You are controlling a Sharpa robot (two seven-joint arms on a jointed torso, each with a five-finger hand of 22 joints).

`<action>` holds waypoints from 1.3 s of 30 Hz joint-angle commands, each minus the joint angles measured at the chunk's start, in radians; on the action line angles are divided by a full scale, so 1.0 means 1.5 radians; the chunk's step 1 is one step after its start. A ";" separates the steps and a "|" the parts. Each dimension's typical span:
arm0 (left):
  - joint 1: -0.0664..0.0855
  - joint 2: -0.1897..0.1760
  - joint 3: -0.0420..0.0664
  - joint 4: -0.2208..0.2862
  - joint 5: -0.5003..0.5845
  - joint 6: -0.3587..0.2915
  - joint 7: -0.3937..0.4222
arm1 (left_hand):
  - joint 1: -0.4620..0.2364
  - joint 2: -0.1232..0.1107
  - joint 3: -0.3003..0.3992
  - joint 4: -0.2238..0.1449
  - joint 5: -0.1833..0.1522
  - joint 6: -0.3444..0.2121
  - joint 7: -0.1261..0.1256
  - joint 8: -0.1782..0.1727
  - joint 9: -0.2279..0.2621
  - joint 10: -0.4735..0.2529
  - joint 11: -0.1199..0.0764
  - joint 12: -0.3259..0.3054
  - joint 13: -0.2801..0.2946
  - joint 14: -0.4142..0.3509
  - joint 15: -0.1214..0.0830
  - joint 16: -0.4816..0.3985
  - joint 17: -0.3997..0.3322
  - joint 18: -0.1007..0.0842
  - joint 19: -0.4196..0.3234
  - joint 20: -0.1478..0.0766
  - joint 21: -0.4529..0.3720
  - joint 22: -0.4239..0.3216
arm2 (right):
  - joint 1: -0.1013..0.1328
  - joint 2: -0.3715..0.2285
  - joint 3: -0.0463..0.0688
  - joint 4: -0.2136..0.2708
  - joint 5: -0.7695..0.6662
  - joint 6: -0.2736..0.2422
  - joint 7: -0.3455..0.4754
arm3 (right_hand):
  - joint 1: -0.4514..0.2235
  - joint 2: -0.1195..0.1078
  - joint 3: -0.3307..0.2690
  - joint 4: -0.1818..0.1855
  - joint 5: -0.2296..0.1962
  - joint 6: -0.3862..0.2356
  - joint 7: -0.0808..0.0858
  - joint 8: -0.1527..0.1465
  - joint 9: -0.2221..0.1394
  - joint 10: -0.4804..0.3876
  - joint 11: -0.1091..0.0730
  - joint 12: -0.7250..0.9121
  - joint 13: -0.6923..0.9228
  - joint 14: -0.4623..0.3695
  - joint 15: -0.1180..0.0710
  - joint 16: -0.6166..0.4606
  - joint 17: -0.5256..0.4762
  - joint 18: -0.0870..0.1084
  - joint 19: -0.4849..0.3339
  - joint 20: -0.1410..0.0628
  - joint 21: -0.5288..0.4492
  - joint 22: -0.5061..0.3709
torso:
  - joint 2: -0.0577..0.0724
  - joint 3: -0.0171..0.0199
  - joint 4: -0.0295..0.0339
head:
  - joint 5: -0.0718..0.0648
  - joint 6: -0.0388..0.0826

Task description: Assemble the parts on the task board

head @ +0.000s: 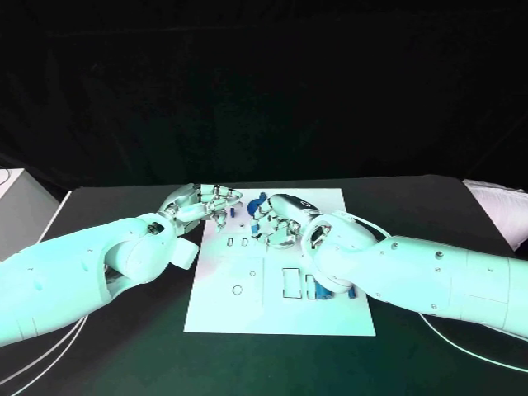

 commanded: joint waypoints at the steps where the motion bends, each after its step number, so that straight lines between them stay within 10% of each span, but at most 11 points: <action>1: 0.000 0.000 0.001 0.003 0.018 -0.012 0.004 | -0.003 0.003 0.002 -0.001 -0.003 -0.004 0.010 0.004 0.001 0.007 0.001 0.005 0.002 0.001 0.003 -0.003 -0.001 0.007 -0.003 0.001 -0.002 -0.001 | -0.009 0.009 0.000 -0.006 -0.061 -0.011 -0.042 | -0.006 -0.003 0.001 -0.001 0.001 -0.004 0.001 0.003 0.000 0.004 0.002 0.001 0.083 0.022 -0.001 -0.002 -0.001 -0.010 0.070 -0.002 0.003 0.175 | 0.001 0.0004 0.0002 | 0.005 -0.006; 39: 0.000 0.003 0.001 0.001 0.032 -0.009 -0.005 | -0.004 0.004 0.001 -0.002 -0.003 -0.004 0.009 0.005 0.002 0.013 -0.001 0.015 0.007 0.001 0.001 -0.003 0.000 0.008 -0.002 0.000 -0.003 -0.002 | -0.051 0.058 -0.003 -0.054 -0.090 -0.032 -0.065 | -0.004 -0.006 0.003 -0.005 0.001 -0.006 0.002 0.004 0.000 0.004 0.002 0.000 0.083 0.022 -0.001 -0.004 -0.002 -0.010 0.070 -0.002 0.003 0.175 | 0.000 0.0007 -0.0005 | 0.017 -0.022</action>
